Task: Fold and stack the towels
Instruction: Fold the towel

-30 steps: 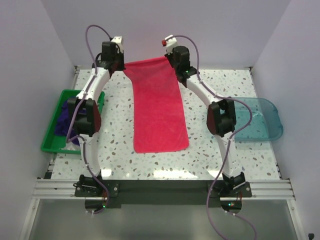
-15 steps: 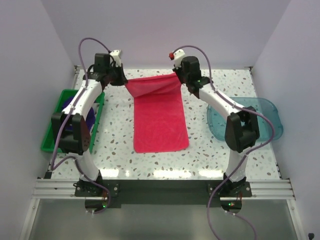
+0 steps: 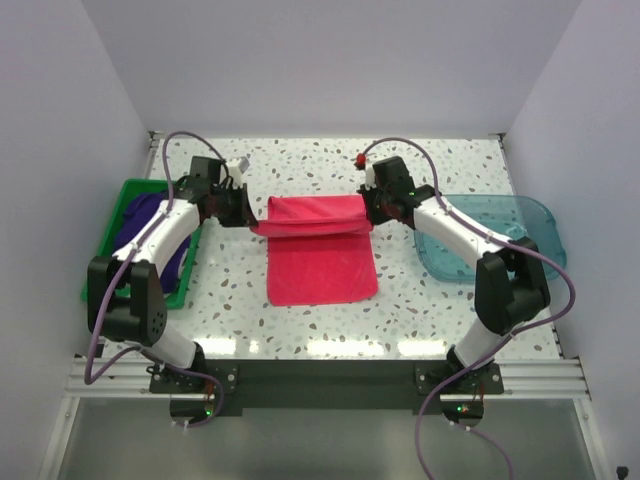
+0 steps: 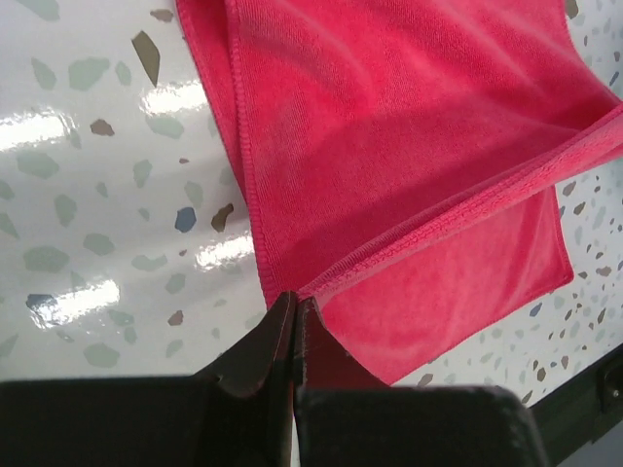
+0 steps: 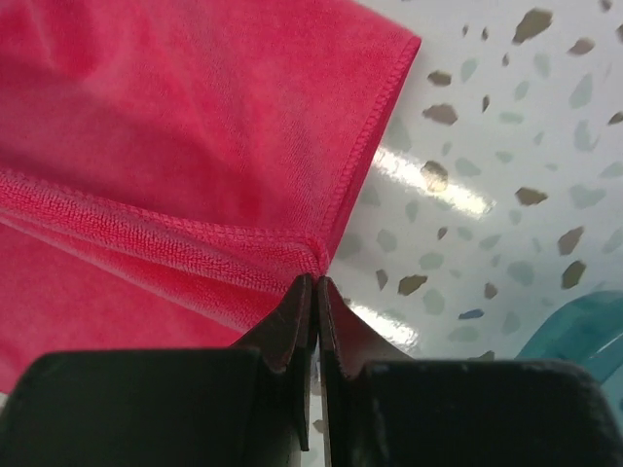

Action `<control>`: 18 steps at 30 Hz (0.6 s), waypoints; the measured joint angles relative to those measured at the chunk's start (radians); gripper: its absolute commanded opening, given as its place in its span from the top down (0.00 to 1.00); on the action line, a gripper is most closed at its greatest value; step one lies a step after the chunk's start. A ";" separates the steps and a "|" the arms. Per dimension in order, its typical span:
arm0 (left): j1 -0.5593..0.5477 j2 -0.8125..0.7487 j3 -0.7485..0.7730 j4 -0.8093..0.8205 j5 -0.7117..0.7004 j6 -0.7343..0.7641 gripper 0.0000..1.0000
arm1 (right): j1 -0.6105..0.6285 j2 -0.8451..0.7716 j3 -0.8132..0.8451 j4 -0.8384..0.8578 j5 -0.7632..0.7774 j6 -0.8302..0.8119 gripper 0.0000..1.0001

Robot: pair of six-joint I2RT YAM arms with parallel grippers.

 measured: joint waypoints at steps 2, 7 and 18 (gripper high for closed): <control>-0.004 -0.031 -0.042 -0.001 0.004 -0.001 1.00 | 0.000 -0.008 -0.034 -0.015 -0.024 0.037 1.00; -0.005 -0.042 -0.087 -0.005 0.005 -0.001 1.00 | 0.000 -0.010 -0.066 -0.045 -0.065 0.104 1.00; -0.005 -0.054 -0.081 -0.027 0.011 -0.004 1.00 | 0.000 -0.031 -0.065 -0.065 -0.051 0.124 1.00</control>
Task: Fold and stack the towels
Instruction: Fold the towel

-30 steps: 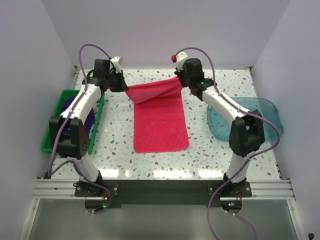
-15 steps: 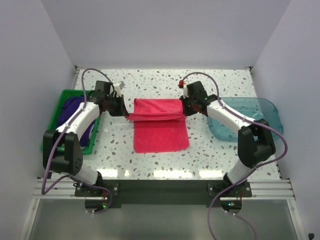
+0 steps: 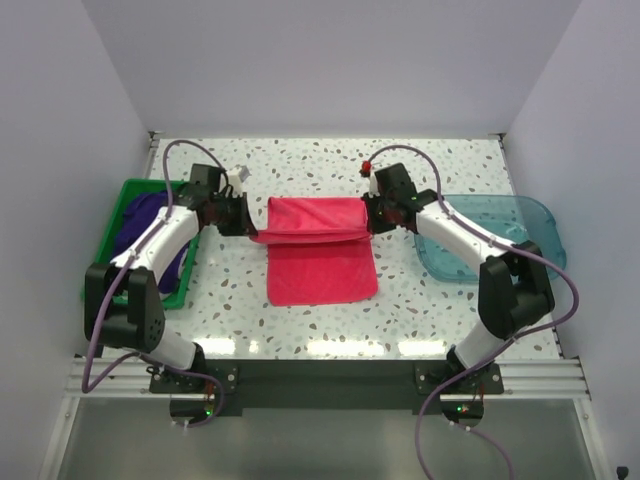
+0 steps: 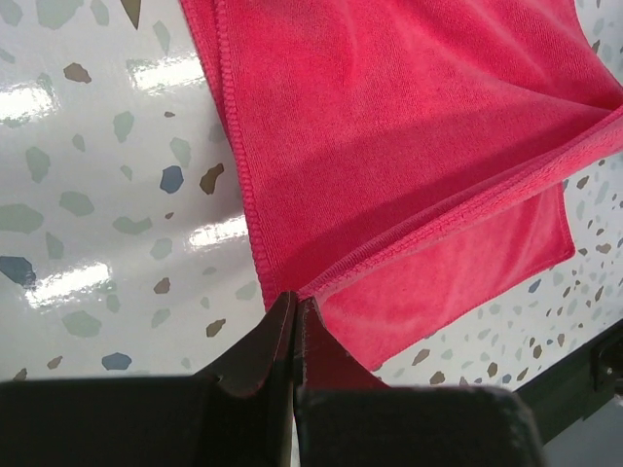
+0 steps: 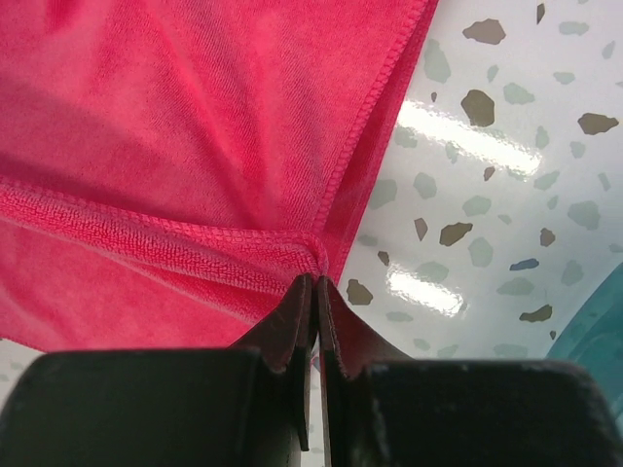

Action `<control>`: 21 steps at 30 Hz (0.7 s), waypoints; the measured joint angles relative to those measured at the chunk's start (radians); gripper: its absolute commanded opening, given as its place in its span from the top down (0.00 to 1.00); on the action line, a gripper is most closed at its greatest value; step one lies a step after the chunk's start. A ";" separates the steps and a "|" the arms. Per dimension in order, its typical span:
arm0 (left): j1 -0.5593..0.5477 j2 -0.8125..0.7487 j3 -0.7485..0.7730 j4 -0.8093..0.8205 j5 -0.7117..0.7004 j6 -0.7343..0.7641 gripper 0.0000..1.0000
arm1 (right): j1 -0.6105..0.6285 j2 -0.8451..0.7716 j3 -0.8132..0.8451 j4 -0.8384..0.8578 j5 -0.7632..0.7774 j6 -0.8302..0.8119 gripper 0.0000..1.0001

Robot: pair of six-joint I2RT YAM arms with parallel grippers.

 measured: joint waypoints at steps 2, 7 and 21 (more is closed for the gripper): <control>-0.002 -0.013 0.000 -0.007 0.006 -0.002 1.00 | 0.000 -0.015 0.000 0.000 0.010 0.002 1.00; -0.005 -0.089 -0.040 -0.012 0.019 -0.027 1.00 | 0.000 -0.071 -0.026 0.028 0.024 0.008 1.00; -0.053 -0.105 -0.261 0.081 0.031 -0.125 1.00 | 0.000 -0.059 -0.193 0.114 0.005 0.069 1.00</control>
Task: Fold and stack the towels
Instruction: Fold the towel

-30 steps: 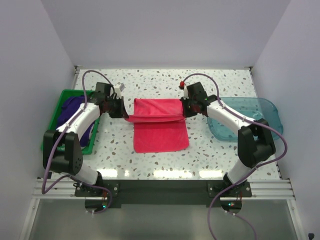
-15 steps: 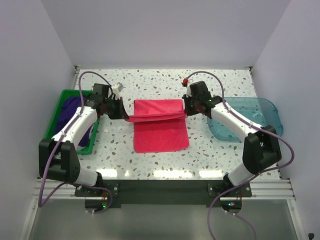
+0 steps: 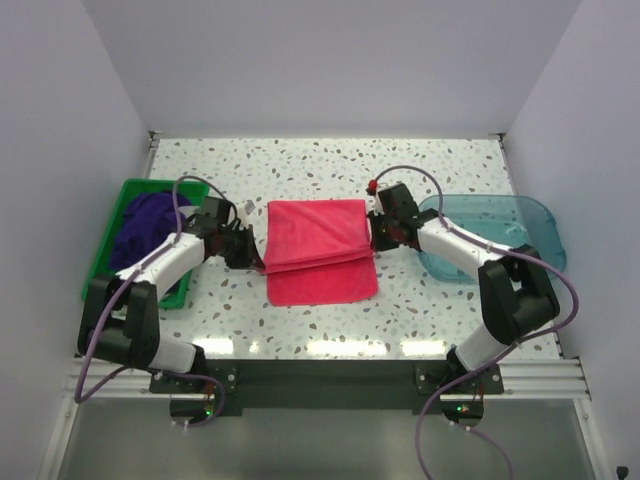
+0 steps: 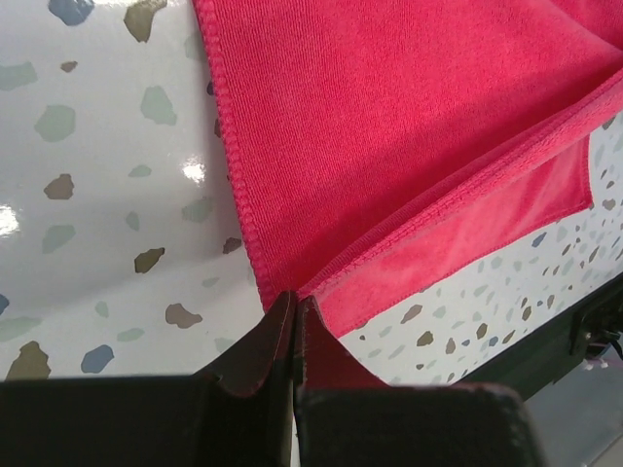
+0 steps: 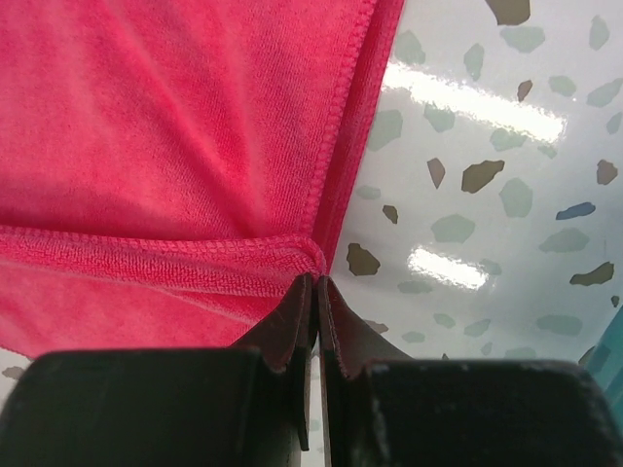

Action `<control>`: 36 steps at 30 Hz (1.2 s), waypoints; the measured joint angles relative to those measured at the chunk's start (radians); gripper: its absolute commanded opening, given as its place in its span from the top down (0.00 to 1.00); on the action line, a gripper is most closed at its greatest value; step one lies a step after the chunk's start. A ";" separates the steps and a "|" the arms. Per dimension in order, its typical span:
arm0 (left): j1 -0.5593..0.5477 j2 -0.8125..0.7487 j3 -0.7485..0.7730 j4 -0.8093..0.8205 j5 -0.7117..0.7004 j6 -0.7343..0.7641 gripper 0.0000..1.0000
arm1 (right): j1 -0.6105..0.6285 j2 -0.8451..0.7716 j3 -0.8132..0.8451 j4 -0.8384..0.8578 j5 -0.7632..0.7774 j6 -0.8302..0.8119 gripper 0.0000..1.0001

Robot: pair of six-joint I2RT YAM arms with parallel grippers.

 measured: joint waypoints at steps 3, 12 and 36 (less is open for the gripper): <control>-0.022 0.020 -0.030 0.024 -0.008 -0.013 1.00 | 0.000 0.026 -0.009 0.003 0.000 0.005 0.99; -0.044 0.012 -0.097 0.040 -0.071 -0.045 0.66 | -0.013 0.042 -0.039 -0.008 -0.013 0.021 0.83; -0.082 -0.100 -0.044 0.066 -0.073 -0.189 0.27 | 0.047 -0.167 -0.079 -0.159 -0.025 0.077 0.50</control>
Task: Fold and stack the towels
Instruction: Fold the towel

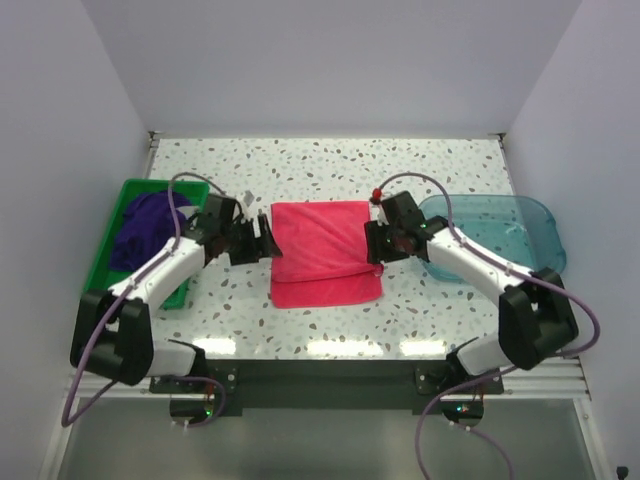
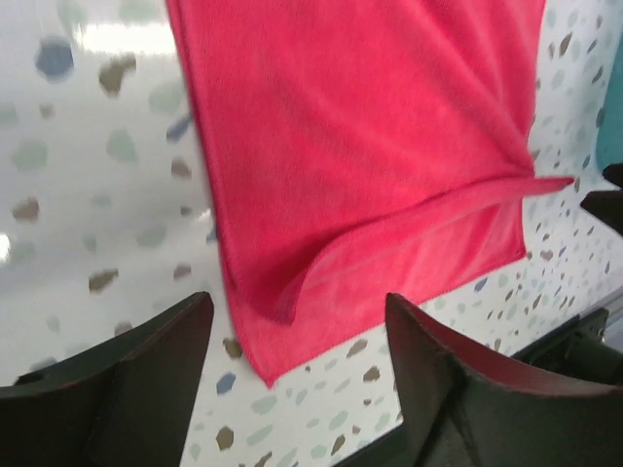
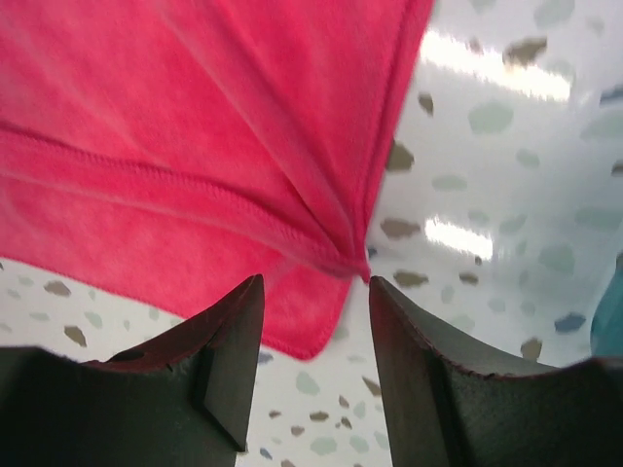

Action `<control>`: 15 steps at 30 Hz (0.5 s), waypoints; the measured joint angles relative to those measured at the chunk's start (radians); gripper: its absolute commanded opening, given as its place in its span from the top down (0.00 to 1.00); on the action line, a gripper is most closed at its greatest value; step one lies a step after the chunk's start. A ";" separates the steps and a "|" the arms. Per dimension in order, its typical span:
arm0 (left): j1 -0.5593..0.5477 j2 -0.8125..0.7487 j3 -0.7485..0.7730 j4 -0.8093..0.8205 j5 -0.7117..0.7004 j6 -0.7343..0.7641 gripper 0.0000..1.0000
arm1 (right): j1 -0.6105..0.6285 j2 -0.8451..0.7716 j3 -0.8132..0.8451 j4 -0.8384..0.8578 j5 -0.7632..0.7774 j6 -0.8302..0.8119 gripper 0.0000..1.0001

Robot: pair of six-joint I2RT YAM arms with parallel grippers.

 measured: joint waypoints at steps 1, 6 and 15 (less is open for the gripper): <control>-0.001 0.042 0.051 0.007 -0.008 0.002 0.30 | 0.006 0.037 0.037 0.011 0.005 -0.005 0.51; -0.007 0.201 0.246 0.076 -0.044 0.035 0.46 | 0.058 0.192 0.178 0.045 0.033 -0.031 0.57; -0.088 0.386 0.298 0.092 -0.046 0.072 0.47 | 0.119 0.355 0.251 0.034 0.057 -0.037 0.60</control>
